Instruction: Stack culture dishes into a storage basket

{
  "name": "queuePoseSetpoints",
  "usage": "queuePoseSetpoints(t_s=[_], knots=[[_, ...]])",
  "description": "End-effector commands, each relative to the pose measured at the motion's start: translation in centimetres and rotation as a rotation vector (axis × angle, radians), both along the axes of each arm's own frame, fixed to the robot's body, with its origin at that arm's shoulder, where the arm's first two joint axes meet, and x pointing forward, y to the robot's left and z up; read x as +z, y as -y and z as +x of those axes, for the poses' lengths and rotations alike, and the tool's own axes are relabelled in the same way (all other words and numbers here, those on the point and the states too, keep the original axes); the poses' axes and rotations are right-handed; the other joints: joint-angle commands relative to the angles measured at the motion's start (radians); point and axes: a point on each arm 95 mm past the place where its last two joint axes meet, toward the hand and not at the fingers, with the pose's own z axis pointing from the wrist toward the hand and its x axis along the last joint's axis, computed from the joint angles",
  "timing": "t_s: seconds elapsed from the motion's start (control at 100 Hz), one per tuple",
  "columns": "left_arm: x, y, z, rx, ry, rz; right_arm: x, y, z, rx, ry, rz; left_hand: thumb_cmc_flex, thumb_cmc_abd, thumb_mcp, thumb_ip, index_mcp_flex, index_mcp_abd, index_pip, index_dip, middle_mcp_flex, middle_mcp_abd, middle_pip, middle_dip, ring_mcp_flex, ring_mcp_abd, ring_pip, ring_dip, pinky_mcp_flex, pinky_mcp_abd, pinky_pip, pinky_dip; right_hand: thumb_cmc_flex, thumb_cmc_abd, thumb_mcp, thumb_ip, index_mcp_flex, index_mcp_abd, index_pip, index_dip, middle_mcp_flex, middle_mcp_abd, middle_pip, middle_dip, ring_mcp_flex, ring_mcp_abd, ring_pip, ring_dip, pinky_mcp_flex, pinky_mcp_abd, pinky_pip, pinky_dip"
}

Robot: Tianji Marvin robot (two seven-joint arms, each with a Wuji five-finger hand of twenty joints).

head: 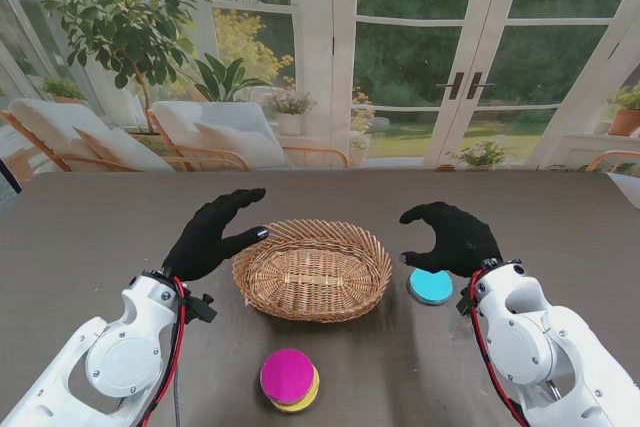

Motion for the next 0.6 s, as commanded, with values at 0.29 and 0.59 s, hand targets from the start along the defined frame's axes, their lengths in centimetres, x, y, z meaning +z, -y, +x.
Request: queuePoseSetpoints(t_s=[0.29, 0.59], knots=[[0.1, -0.8, -0.5, 0.019, -0.014, 0.005, -3.0, -0.7, -0.2, -0.138, -0.135, -0.270, 0.020, 0.043, -0.014, 0.035, -0.007, 0.007, -0.011, -0.008, -0.016, 0.009, -0.004, 0.002, -0.012, 0.008, 0.001, 0.007, -0.035, -0.011, -0.007, 0.015, -0.065, -0.263, 0.129, -0.075, -0.180, -0.078, -0.046, 0.139, -0.168, 0.000, 0.099, 0.107, 0.029, -0.056, 0.506, 0.258, -0.312, -0.058, 0.517, 0.174], [0.3, -1.0, -0.8, 0.027, -0.010, 0.007, -5.8, -1.6, 0.5, -0.238, -0.205, -0.343, 0.020, 0.044, -0.015, 0.036, -0.009, 0.008, -0.011, -0.009, -0.016, 0.013, -0.002, 0.005, -0.013, 0.012, 0.001, 0.009, -0.038, -0.012, -0.008, 0.019, -0.069, -0.318, 0.159, -0.087, -0.227, -0.066, -0.085, 0.198, -0.207, 0.026, 0.124, 0.111, 0.074, -0.083, 0.657, 0.315, -0.232, -0.095, 0.642, 0.220]])
